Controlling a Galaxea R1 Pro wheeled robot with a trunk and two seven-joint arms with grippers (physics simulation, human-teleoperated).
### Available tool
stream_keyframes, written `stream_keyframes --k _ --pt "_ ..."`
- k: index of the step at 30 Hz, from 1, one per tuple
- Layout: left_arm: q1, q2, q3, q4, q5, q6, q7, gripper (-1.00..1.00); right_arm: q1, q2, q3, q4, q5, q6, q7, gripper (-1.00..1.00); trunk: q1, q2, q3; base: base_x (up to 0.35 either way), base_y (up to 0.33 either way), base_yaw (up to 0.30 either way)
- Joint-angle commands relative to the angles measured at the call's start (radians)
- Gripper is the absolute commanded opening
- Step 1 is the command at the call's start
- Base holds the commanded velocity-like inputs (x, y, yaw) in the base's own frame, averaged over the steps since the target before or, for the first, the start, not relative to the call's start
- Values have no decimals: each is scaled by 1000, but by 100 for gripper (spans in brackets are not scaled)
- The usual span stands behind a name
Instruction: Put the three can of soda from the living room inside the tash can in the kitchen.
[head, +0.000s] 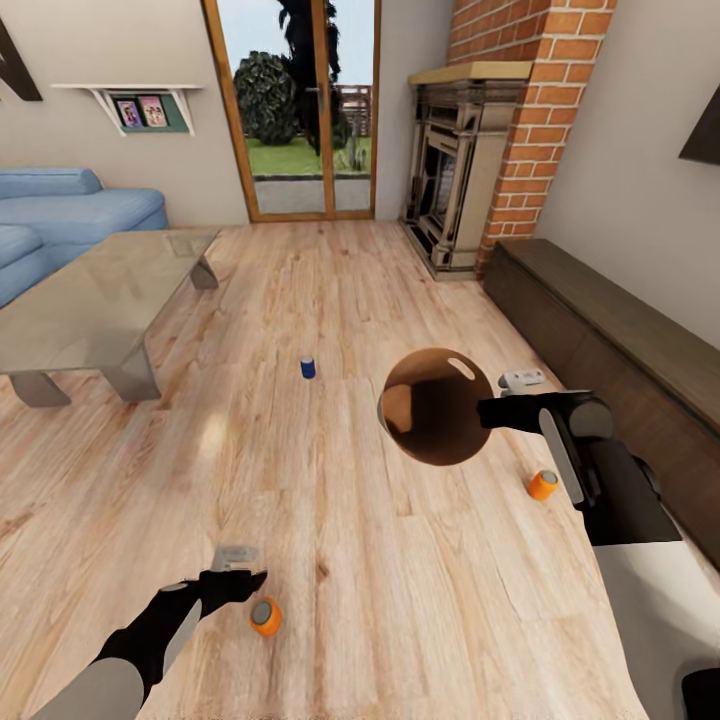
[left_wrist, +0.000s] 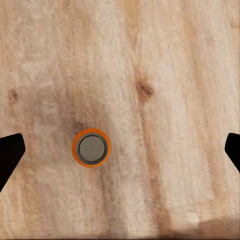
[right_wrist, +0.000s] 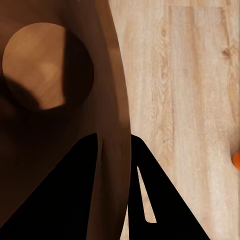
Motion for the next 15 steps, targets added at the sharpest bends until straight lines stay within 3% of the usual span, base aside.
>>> stream_keyframes --k 1,15 --pt "0 0 0 3 0 -1 0 100 -1 0 0 -1 -22 1 4 -100 4 -7 -5 0 0 0" --pt "0 0 3 10 9 -6 -9 100 2 1 3 -1 -19 1 4 -100 57 -105 -70 0 0 0"
